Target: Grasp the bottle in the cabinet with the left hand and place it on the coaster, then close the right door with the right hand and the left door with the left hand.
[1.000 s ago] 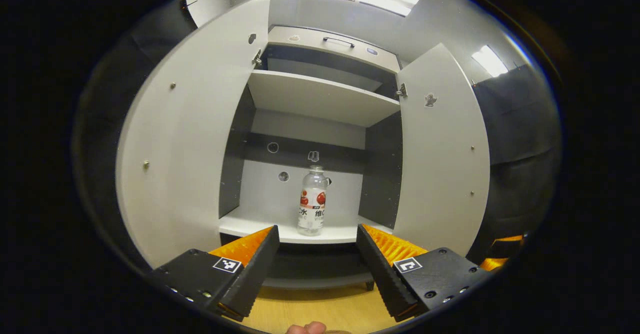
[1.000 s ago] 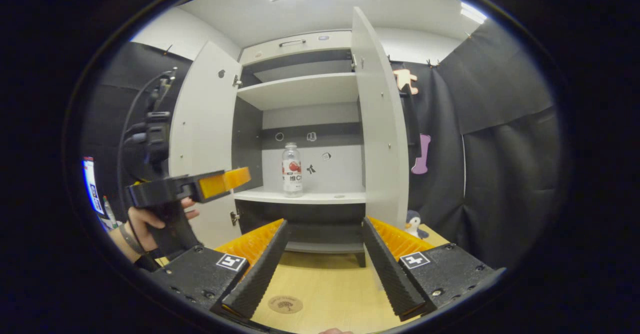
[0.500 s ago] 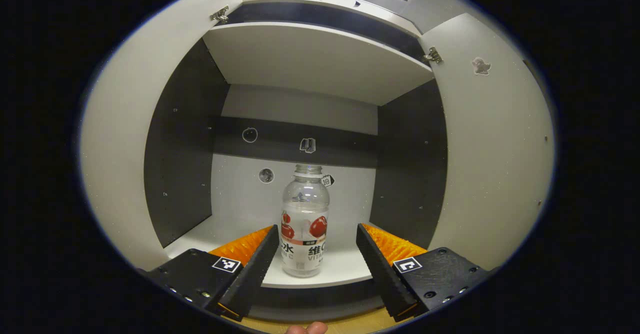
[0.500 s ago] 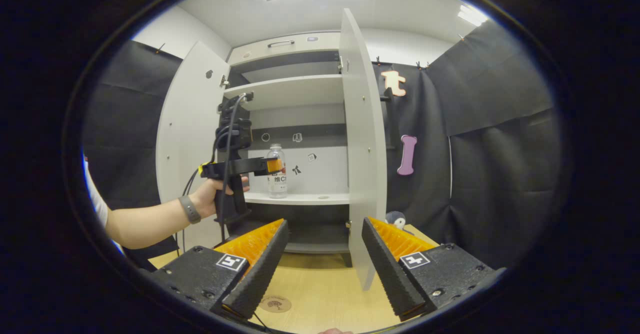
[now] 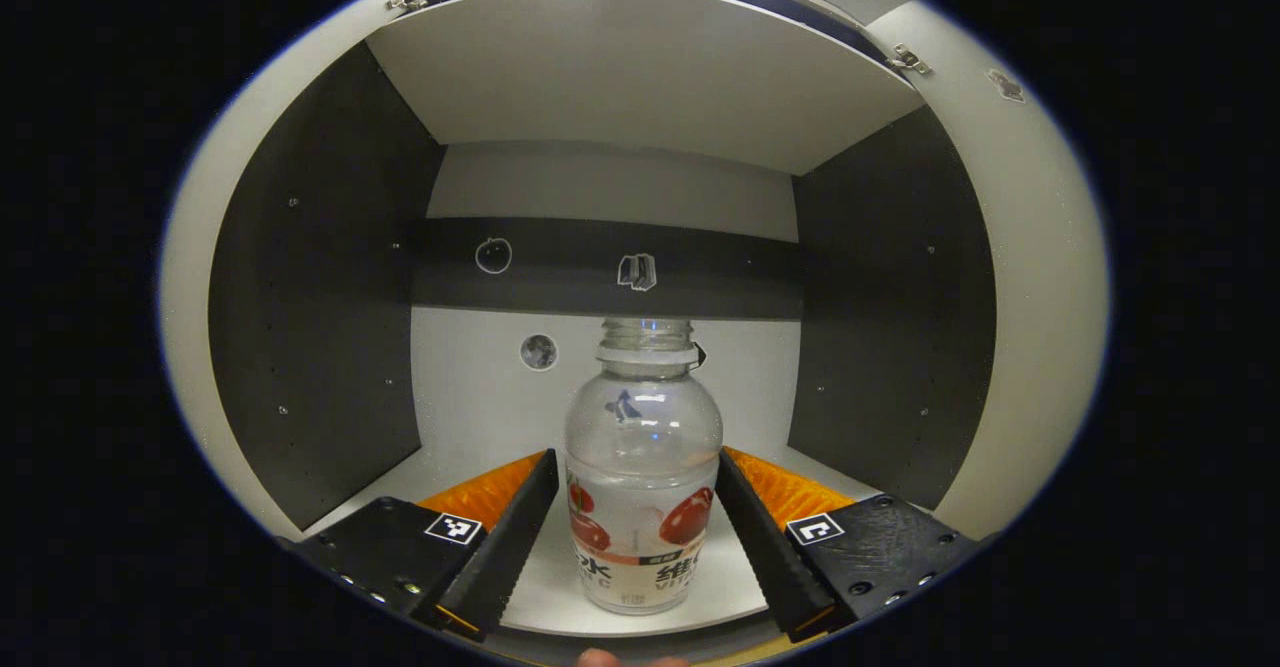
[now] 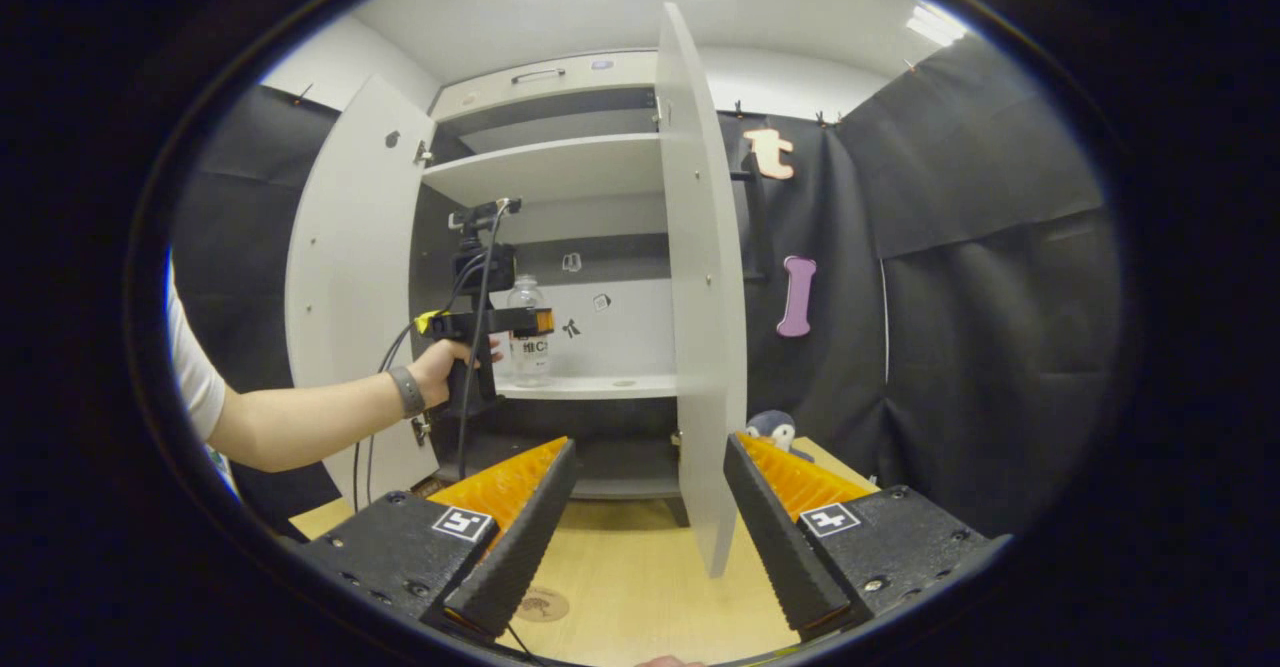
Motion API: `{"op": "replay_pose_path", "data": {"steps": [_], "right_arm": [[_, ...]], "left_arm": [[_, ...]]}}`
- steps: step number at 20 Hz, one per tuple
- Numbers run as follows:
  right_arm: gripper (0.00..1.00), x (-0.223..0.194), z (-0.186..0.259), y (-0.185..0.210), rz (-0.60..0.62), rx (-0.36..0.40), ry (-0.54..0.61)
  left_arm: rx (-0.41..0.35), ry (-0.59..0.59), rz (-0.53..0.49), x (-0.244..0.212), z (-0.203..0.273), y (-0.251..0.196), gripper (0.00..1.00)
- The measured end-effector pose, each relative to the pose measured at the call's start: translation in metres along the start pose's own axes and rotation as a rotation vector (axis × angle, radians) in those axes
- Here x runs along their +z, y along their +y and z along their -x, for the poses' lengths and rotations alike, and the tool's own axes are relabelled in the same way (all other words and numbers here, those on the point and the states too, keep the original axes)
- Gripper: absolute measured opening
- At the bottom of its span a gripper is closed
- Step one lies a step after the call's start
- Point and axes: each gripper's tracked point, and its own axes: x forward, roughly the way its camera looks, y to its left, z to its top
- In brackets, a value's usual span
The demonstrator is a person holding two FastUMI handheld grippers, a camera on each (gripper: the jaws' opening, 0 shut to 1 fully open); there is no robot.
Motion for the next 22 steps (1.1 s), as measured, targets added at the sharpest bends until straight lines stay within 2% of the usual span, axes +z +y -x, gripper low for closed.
{"op": "replay_pose_path", "data": {"steps": [2, 4, 5, 9, 10, 11, 12, 15, 16, 17, 19, 20, 22], "right_arm": [[0.97, -0.002, -0.003, -0.001, -0.009, 0.001, 0.003], [0.97, -0.003, -0.005, 0.002, -0.014, 0.005, 0.005], [0.97, -0.003, -0.005, 0.002, -0.014, 0.007, 0.005], [0.96, -0.001, -0.009, 0.008, -0.019, 0.021, -0.005], [0.97, 0.001, -0.01, 0.011, -0.024, 0.029, -0.009], [0.97, 0.002, -0.012, 0.013, -0.028, 0.037, -0.011], [0.97, 0.003, -0.014, 0.015, -0.03, 0.044, -0.015], [0.97, 0.013, -0.016, 0.021, -0.034, 0.071, -0.034], [0.94, 0.016, -0.016, 0.022, -0.031, 0.076, -0.044], [0.97, 0.02, -0.017, 0.023, -0.025, 0.08, -0.056], [0.96, 0.025, -0.018, 0.024, -0.015, 0.087, -0.068], [0.96, 0.026, -0.019, 0.027, -0.016, 0.096, -0.068], [0.97, 0.028, -0.019, 0.029, -0.027, 0.105, -0.064]], "left_arm": [[-0.002, -0.011, -0.006, 0.002, -0.004, 0.002, 0.94], [0.0, -0.004, -0.02, 0.002, -0.003, 0.002, 0.85], [-0.005, -0.003, -0.021, 0.001, -0.002, 0.005, 0.78], [-0.044, -0.01, 0.0, 0.007, 0.017, 0.001, 0.78], [-0.058, -0.018, 0.006, 0.011, 0.025, -0.001, 0.75], [-0.073, -0.027, 0.014, 0.016, 0.036, -0.003, 0.77], [-0.083, -0.038, 0.014, 0.021, 0.048, -0.004, 0.74], [-0.108, -0.086, -0.002, 0.029, 0.097, -0.005, 0.75], [-0.117, -0.101, -0.012, 0.026, 0.115, -0.008, 0.74], [-0.126, -0.118, -0.026, 0.02, 0.132, -0.012, 0.74], [-0.115, -0.119, -0.065, -0.001, 0.164, -0.014, 0.7], [-0.106, -0.109, -0.074, -0.015, 0.178, -0.014, 0.74], [-0.124, -0.081, -0.046, -0.051, 0.208, -0.022, 0.74]]}}
